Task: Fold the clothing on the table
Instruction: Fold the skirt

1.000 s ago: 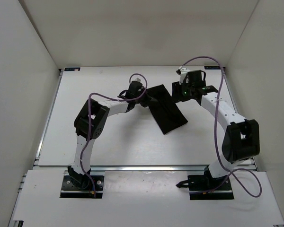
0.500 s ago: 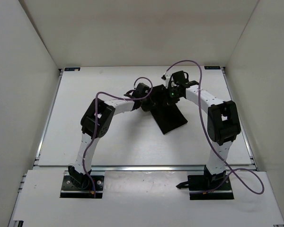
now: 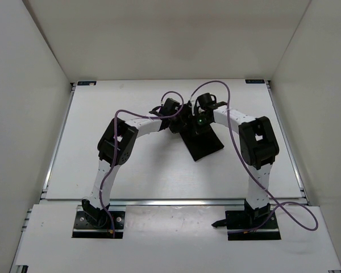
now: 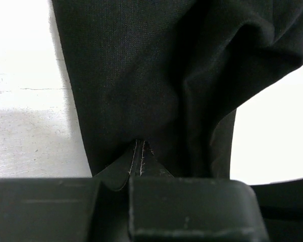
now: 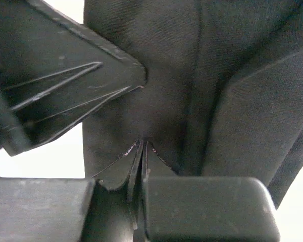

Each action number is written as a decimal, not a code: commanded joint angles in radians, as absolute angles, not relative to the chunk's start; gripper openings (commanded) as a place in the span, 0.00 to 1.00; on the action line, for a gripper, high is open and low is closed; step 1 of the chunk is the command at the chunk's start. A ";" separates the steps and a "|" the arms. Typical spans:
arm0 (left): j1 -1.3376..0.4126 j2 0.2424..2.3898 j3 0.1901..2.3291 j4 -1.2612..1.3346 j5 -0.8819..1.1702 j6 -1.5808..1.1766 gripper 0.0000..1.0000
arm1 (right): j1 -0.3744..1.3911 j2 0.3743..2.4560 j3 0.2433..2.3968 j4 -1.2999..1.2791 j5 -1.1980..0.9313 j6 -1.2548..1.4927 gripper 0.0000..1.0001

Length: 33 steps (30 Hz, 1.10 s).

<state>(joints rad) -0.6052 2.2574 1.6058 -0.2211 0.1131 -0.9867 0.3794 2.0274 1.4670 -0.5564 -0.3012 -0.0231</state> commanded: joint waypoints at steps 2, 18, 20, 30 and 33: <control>-0.597 2.264 1.615 -0.299 0.058 -0.960 0.00 | 0.391 2.048 1.500 -0.540 -0.210 -0.047 0.00; -0.600 2.238 1.552 -0.325 0.041 -0.942 0.00 | 0.276 2.120 1.584 -0.549 0.035 -0.041 0.00; -0.601 2.240 1.554 -0.333 0.041 -0.937 0.00 | 0.244 2.115 1.595 -0.549 0.023 -0.035 0.00; -0.597 2.227 1.526 -0.354 0.049 -0.925 0.00 | 0.120 2.180 1.775 -0.589 0.038 -0.005 0.00; -0.594 2.207 1.506 -0.364 0.055 -0.902 0.00 | 0.092 2.137 1.775 -0.594 -0.017 0.026 0.00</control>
